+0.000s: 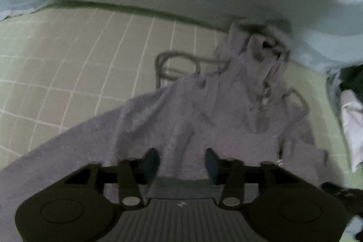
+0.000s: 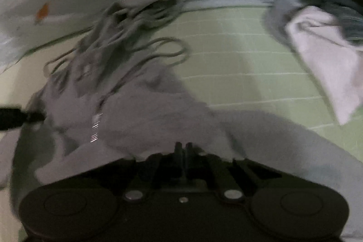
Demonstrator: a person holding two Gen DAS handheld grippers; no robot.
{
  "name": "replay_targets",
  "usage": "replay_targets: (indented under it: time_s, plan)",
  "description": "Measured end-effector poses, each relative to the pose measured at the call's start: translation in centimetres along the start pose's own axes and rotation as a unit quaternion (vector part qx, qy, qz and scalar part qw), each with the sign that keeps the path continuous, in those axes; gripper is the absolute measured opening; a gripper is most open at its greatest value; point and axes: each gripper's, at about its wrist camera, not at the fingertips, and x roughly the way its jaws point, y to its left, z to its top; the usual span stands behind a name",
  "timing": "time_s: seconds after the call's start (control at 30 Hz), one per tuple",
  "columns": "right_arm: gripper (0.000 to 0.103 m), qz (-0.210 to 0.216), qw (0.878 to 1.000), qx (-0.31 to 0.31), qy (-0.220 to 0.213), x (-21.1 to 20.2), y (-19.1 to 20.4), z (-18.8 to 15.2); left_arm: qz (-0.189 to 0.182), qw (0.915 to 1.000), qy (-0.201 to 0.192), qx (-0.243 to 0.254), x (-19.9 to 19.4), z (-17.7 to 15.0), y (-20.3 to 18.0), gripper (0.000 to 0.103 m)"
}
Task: Fold clothes
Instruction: 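Carry the held hem up toward the hood with both grippers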
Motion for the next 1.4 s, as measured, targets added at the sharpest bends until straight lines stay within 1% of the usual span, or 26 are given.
replay_targets:
  time_s: [0.07, 0.1, 0.2, 0.27, 0.3, 0.4, 0.47, 0.53, 0.57, 0.6, 0.63, 0.67, 0.7, 0.77, 0.83, 0.87, 0.9, 1.03, 1.1, 1.13, 1.17, 1.2, 1.23, 1.27, 1.3, 1.4]
  plan:
    - [0.002, -0.011, 1.000, 0.016, -0.022, -1.2, -1.1, 0.2, 0.004, 1.0000, 0.006, 0.000, 0.7, -0.2, -0.2, 0.005]
    - [0.002, -0.014, 0.999, 0.028, -0.032, -1.9, -1.7, 0.4, 0.001, 1.0000, 0.003, -0.002, 0.5, -0.2, 0.0, 0.004]
    - [0.001, -0.013, 0.995, 0.071, -0.070, -4.2, -4.0, 1.3, -0.027, 0.9991, -0.016, -0.028, -1.9, 0.0, 1.1, 0.003]
    - [0.001, -0.004, 0.990, 0.103, -0.092, -5.2, -5.4, 2.2, -0.051, 0.9969, -0.032, -0.051, -3.8, 0.3, 1.9, 0.003]
    - [0.001, 0.000, 0.988, 0.116, -0.103, -5.7, -6.0, 2.6, -0.055, 0.9960, -0.040, -0.059, -4.5, 0.3, 2.2, 0.003]
    - [0.001, 0.014, 0.982, 0.137, -0.128, -6.1, -6.8, 3.4, -0.061, 0.9930, -0.060, -0.081, -6.3, 0.3, 3.2, 0.003]
    - [0.001, 0.041, 0.977, 0.148, -0.146, -6.1, -6.9, 3.6, -0.065, 0.9908, -0.071, -0.095, -6.9, 0.3, 4.0, 0.003]
    - [0.001, 0.066, 0.975, 0.137, -0.162, -5.5, -6.3, 3.9, -0.059, 0.9900, -0.073, -0.105, -6.3, 0.4, 4.8, 0.004]
    - [0.002, 0.068, 0.976, 0.130, -0.162, -4.9, -6.0, 4.1, -0.050, 0.9899, -0.070, -0.113, -5.9, 0.5, 5.2, 0.005]
    - [0.003, 0.063, 0.979, 0.125, -0.148, -4.0, -5.6, 4.3, -0.038, 0.9896, -0.065, -0.123, -5.3, 0.4, 5.7, 0.009]
    - [0.005, 0.054, 0.983, 0.123, -0.128, -3.1, -5.2, 4.6, -0.027, 0.9890, -0.059, -0.133, -4.8, 0.4, 6.1, 0.010]
    - [0.016, 0.046, 0.984, 0.124, -0.116, -2.6, -5.0, 4.7, -0.018, 0.9892, -0.058, -0.133, -4.6, 0.4, 6.4, 0.018]
    - [0.043, 0.041, 0.985, 0.125, -0.110, -2.3, -4.8, 4.6, -0.011, 0.9899, -0.060, -0.128, -4.6, 0.4, 6.5, 0.024]
    - [0.068, 0.048, 0.984, 0.127, -0.114, -2.3, -4.7, 4.0, -0.017, 0.9915, -0.064, -0.112, -4.7, 0.3, 6.5, 0.053]
    - [0.069, 0.057, 0.986, 0.116, -0.108, -2.0, -4.5, 3.3, -0.025, 0.9935, -0.065, -0.090, -4.7, 0.1, 6.1, 0.066]
    - [0.071, 0.057, 0.988, 0.106, -0.096, -1.5, -4.3, 3.1, -0.026, 0.9946, -0.064, -0.078, -4.6, 0.0, 5.8, 0.069]
    - [0.071, 0.058, 0.990, 0.097, -0.086, -1.1, -4.1, 3.0, -0.026, 0.9956, -0.061, -0.066, -4.3, -0.2, 5.5, 0.069]
    - [0.077, 0.066, 0.993, 0.072, -0.073, 0.5, -3.2, 2.7, -0.031, 0.9984, -0.032, -0.036, -2.3, -0.1, 4.3, 0.069]
    - [0.079, 0.075, 0.992, 0.069, -0.071, 1.3, -2.8, 2.9, -0.018, 0.9995, -0.014, -0.023, -1.0, 0.0, 3.6, 0.069]
    - [0.079, 0.077, 0.992, 0.069, -0.068, 1.7, -2.6, 3.0, -0.010, 0.9998, -0.009, -0.016, -0.5, -0.1, 3.3, 0.067]
    - [0.078, 0.078, 0.992, 0.069, -0.065, 2.1, -2.5, 3.2, 0.000, 0.9999, -0.006, -0.011, -0.1, -0.1, 3.1, 0.060]
    - [0.061, 0.081, 0.992, 0.068, -0.064, 2.4, -2.3, 3.3, 0.008, 0.9999, -0.008, -0.007, 0.0, -0.1, 2.9, 0.054]
    - [0.044, 0.086, 0.992, 0.067, -0.063, 2.7, -2.3, 3.3, 0.015, 0.9998, -0.013, -0.004, -0.1, -0.2, 2.7, 0.034]
    - [0.011, 0.090, 0.992, 0.066, -0.062, 2.6, -2.3, 3.2, 0.019, 0.9997, -0.011, -0.004, -0.1, -0.2, 2.7, 0.008]
    - [0.009, 0.094, 0.991, 0.067, -0.066, 2.2, -2.3, 3.0, 0.021, 0.9997, -0.010, -0.003, -0.4, -0.1, 2.7, 0.003]
    - [0.008, 0.100, 0.990, 0.060, -0.080, 0.3, -2.1, 2.1, 0.011, 0.9994, -0.031, -0.002, -2.7, -0.5, 2.8, 0.003]
